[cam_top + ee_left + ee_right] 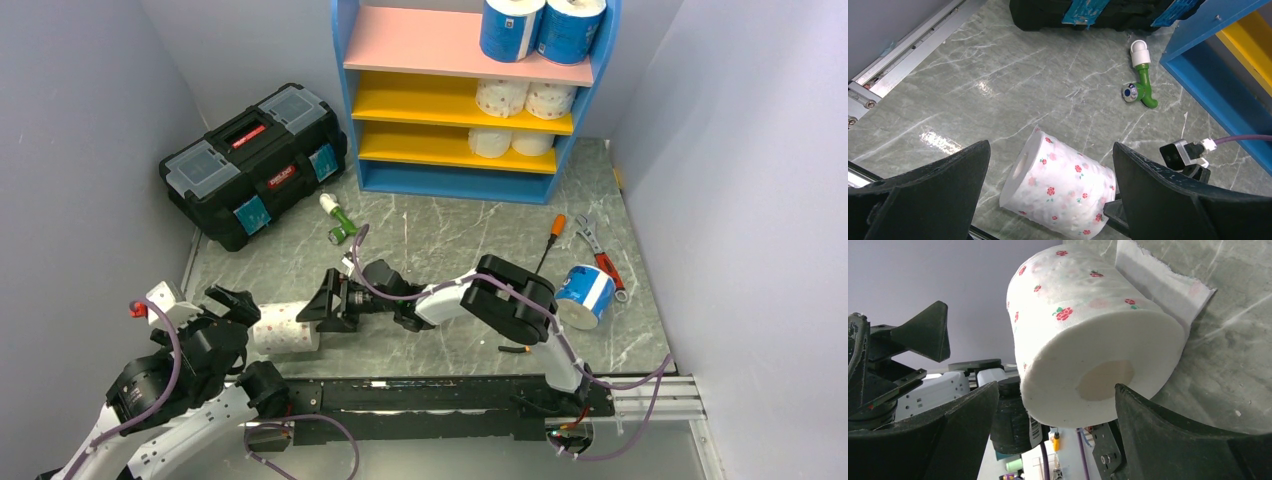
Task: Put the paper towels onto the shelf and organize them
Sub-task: Adjust the paper towel at the center of the board.
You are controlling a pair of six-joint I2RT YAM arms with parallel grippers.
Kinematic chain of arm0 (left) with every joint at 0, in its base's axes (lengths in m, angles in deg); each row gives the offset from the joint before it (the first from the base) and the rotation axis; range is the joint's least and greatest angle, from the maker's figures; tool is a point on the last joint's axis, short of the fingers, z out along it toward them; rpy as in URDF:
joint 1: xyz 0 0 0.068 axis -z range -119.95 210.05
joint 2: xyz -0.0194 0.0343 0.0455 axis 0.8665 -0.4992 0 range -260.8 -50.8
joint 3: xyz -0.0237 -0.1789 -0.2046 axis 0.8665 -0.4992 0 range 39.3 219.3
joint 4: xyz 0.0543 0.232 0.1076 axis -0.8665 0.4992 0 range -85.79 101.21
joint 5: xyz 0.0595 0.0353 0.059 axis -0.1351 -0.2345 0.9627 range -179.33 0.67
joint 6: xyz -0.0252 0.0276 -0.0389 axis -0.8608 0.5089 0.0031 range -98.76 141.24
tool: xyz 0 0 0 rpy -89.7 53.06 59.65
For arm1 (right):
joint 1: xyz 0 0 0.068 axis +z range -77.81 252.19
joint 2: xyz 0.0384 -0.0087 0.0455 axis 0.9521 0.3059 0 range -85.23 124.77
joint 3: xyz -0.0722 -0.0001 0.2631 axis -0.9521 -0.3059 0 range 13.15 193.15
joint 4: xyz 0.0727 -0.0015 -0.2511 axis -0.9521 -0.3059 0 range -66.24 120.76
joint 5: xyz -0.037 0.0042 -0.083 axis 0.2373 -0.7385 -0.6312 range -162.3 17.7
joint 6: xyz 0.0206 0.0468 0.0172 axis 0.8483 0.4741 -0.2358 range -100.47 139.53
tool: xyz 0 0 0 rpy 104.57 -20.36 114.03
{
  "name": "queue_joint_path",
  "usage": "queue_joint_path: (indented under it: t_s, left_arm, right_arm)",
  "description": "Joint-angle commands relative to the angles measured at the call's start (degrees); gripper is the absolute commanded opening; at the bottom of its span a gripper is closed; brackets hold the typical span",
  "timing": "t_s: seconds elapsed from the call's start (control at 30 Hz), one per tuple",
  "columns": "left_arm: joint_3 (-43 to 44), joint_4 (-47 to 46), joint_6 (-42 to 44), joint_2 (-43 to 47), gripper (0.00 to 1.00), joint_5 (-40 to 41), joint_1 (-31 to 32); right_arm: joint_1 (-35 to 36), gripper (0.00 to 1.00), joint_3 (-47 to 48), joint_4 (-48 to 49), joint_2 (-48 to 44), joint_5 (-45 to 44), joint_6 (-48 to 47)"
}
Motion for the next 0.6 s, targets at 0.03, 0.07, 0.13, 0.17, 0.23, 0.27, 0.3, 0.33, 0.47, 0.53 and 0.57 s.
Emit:
queue_joint_path:
  t_s: [0.03,0.07,0.13,0.17,0.23,0.27,0.3,0.33,0.47,0.53,0.57]
  left_arm:
    - [0.10,-0.90,0.91,0.79,0.99,1.41,-0.18]
    - [-0.02,-1.08,0.96,0.79,0.99,1.38,-0.14]
    - [-0.36,-1.43,1.04,0.78,0.99,1.26,-0.17]
    - [-0.48,-1.58,1.12,0.71,0.99,1.22,-0.15]
    - [-0.64,-1.64,1.00,0.67,0.99,1.13,-0.15]
    - [-0.60,-1.58,0.93,0.63,0.99,1.12,-0.14]
    - [-0.60,-1.58,0.88,0.74,0.99,1.12,-0.16]
    - [-0.60,-1.49,0.83,0.79,0.99,1.12,-0.13]
    - [-0.60,-1.32,0.73,0.92,0.99,0.96,-0.16]
    - [-0.60,-1.21,0.52,1.17,0.99,0.97,-0.18]
    - [-0.68,-1.20,0.48,1.24,0.99,0.99,-0.13]
  right_arm:
    - [0.37,0.86,2.61,3.53,0.32,0.86,0.86]
    - [0.34,0.85,2.52,3.97,0.26,0.85,0.81]
    - [0.37,0.83,2.48,4.61,0.19,0.96,0.62]
    - [0.31,0.82,2.47,4.73,0.10,0.92,0.54]
    - [0.30,0.80,2.74,5.06,0.25,1.16,0.29]
    - [0.33,0.78,2.87,5.24,0.48,1.36,0.32]
    - [0.32,0.76,3.05,5.61,0.71,1.49,0.54]
    - [0.37,0.74,3.16,6.20,0.95,1.63,0.72]
    - [0.42,0.66,3.53,8.88,2.53,2.06,1.94]
    - [0.29,0.63,3.73,9.78,2.98,2.18,2.33]
    - [0.33,0.61,3.97,9.83,3.07,2.24,2.31]
